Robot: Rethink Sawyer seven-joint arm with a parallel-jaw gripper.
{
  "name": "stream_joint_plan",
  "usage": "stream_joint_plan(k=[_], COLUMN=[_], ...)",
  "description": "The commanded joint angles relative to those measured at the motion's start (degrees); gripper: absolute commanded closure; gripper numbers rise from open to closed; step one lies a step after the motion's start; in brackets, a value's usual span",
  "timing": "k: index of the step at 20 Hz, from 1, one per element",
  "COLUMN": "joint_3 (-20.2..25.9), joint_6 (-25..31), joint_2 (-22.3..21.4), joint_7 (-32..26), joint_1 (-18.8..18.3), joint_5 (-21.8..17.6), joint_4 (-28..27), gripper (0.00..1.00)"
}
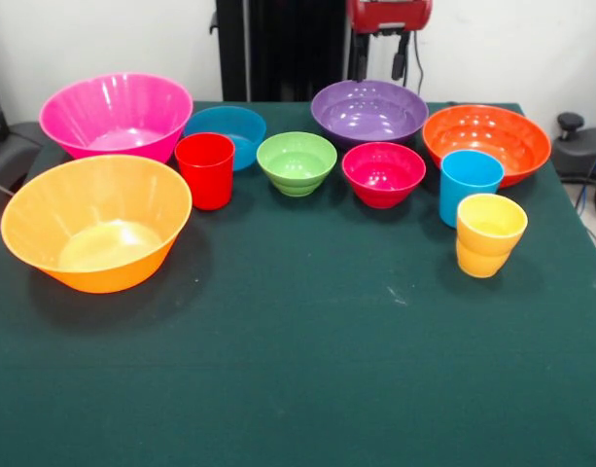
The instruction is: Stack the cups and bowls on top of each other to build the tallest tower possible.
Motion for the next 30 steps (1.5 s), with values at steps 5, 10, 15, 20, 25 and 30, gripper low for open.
stream_joint_plan(k=[5, 10, 15, 20, 25, 30], joint_3=[7.50, 10.06, 10.08, 4.04, 1.75, 2.19], joint_6=[-1.42, 1.70, 1.40, 1.20, 2.94, 0.79], joint_2=[1.56, -0.05, -0.32, -4.06, -7.79, -8.77], joint_7=[8.57, 3.55, 4.60, 10.33, 9.39, 9.67], joint_1=[-4.48, -9.39, -10.76, -8.40, -7.08, -8.07], joint_5=[-3.14, -7.89, -9.92, -7.12, -8.01, -9.35], joint_4=[1.54, 1.63, 2.05, 6.44, 8.66, 11.52], gripper=[0.00, 0.00, 0.00, 0.00, 0.00, 0.00])
